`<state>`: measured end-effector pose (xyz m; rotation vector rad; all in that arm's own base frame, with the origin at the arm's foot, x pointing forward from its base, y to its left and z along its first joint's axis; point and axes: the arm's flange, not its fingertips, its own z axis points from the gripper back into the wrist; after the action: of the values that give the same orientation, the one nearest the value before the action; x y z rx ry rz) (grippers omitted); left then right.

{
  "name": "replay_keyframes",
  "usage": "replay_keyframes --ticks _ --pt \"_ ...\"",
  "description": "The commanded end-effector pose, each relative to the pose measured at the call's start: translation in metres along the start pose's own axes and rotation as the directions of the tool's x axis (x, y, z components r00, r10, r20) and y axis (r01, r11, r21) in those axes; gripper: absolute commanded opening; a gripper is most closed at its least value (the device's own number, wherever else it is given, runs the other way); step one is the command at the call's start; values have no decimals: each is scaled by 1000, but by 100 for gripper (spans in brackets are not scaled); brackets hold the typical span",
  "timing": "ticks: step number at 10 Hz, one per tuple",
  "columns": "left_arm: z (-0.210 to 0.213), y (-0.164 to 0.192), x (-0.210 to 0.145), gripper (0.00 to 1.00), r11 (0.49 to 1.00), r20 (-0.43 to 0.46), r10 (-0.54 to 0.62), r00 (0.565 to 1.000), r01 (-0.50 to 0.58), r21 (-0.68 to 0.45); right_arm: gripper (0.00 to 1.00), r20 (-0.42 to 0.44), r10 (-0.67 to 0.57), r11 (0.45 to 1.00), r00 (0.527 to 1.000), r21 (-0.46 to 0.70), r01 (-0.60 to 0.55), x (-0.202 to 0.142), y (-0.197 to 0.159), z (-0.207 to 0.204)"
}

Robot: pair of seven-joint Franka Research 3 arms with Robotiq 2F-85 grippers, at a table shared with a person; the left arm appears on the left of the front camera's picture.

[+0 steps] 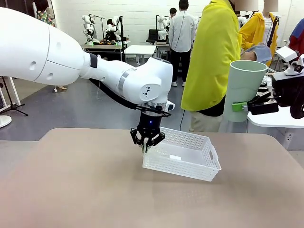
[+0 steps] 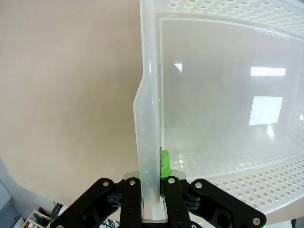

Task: Clean and organize the cups into the basket.
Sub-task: Pick up the Organizing basket and move it to the center of the table, then pick up the Reusable plastic cup from the right side of the table and place it inside the Organizing basket.

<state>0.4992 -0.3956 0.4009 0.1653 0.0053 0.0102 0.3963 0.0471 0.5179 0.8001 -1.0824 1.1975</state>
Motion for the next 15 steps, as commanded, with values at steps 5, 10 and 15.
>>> replay_keyframes --ticks 5,10,15 --pt "-7 2 -1 0 1000 4 0 1000 0 -6 0 0 0 1000 1000 0 0 0 0 0" --pt "-7 2 -1 0 1000 4 0 1000 0 -6 0 0 0 1000 1000 0 0 0 0 0" --pt "-7 2 -1 0 1000 4 0 1000 0 -6 0 0 0 1000 1000 0 0 0 0 0"
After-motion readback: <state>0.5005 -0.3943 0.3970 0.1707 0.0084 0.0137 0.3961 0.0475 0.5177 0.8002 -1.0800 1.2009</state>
